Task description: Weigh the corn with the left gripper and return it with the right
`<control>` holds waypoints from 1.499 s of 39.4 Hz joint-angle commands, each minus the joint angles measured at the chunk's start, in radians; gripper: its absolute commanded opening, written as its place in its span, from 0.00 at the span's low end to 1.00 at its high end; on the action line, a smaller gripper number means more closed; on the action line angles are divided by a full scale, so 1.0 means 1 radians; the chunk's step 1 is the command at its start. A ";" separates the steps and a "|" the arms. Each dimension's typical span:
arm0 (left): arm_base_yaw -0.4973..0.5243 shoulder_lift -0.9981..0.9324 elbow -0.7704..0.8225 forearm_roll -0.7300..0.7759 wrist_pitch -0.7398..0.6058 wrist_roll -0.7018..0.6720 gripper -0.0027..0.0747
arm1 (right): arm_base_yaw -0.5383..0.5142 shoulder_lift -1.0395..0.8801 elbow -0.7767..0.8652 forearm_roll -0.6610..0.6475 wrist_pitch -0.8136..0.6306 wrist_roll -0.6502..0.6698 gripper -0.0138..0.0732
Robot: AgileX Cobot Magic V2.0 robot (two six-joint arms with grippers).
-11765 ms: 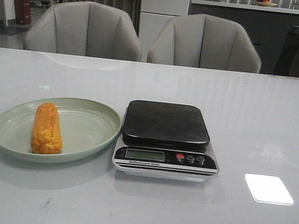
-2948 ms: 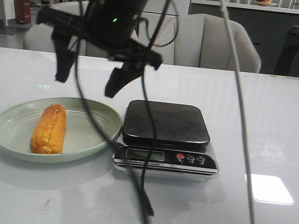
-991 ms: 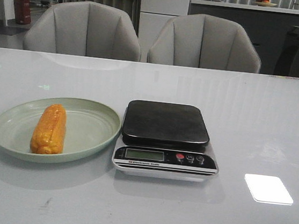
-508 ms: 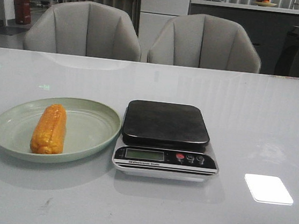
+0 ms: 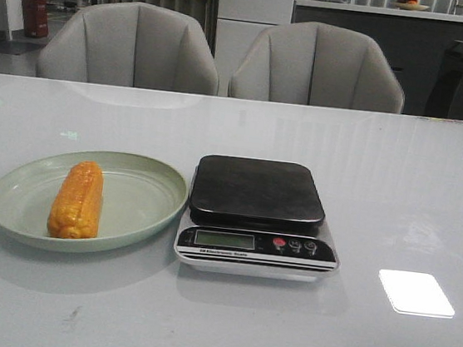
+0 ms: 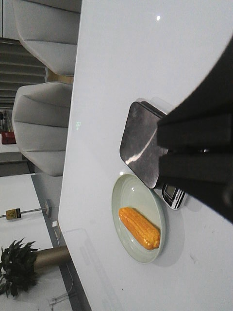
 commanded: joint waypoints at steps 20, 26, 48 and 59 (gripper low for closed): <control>0.493 -0.023 0.336 -0.026 -0.640 -0.006 0.18 | -0.006 0.009 -0.027 -0.012 -0.076 -0.009 0.33; 0.532 -0.023 0.354 -0.026 -0.632 -0.006 0.18 | -0.006 0.009 -0.027 -0.012 -0.076 -0.009 0.33; 0.406 -0.021 0.354 -0.026 -0.634 -0.006 0.18 | -0.006 0.009 -0.027 -0.012 -0.076 -0.009 0.33; 0.402 -0.021 0.354 -0.026 -0.634 -0.006 0.18 | -0.006 0.009 -0.027 -0.012 -0.076 -0.009 0.33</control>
